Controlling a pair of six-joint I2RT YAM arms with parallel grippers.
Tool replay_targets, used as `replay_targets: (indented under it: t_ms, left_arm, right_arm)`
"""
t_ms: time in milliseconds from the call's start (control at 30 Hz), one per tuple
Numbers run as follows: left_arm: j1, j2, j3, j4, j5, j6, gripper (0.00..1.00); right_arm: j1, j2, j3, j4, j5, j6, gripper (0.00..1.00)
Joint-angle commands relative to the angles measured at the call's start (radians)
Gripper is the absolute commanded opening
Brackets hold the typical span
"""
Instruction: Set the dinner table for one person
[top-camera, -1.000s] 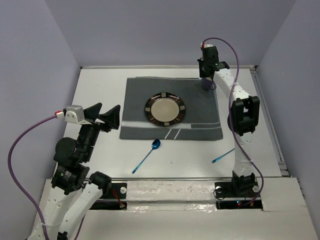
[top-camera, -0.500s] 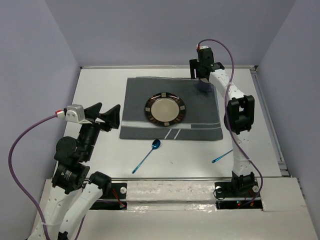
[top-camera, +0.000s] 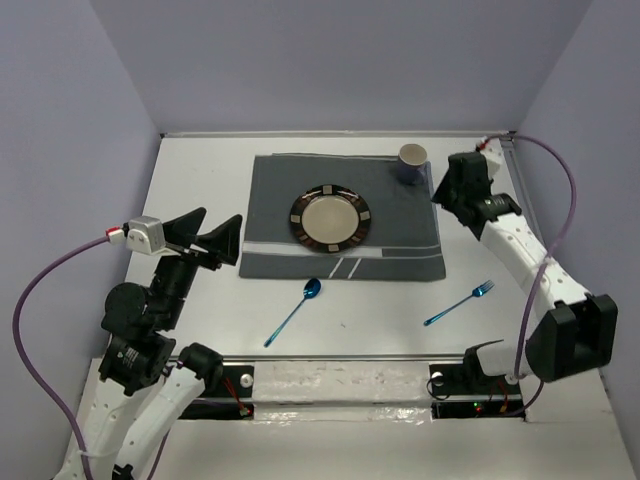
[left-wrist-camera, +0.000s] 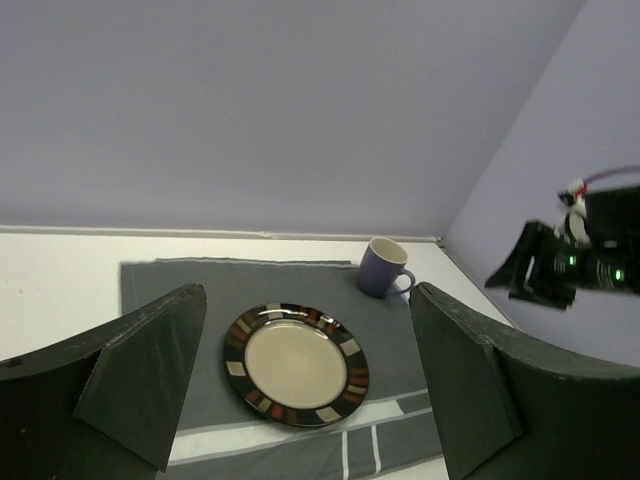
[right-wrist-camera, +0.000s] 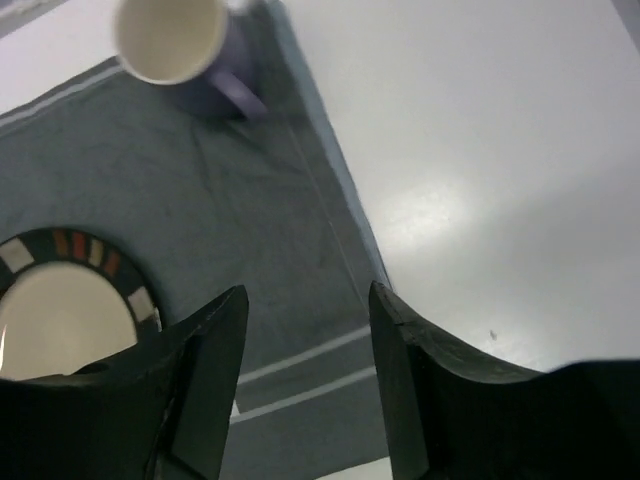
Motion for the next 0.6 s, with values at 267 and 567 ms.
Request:
replay_targets:
  t_ms: [267, 567]
  left_arm:
    - [-0.084, -0.052, 0.002, 0.047, -0.008, 0.008, 0.94]
    - [-0.113, -0.084, 0.003, 0.044, -0.030, 0.014, 0.94]
  right_arm:
    - [-0.203, -0.381, -0.640, -0.166, -0.051, 0.506, 0.54]
    - [-0.203, -0.402, -0.646, -0.296, -0.114, 0.557, 0.54]
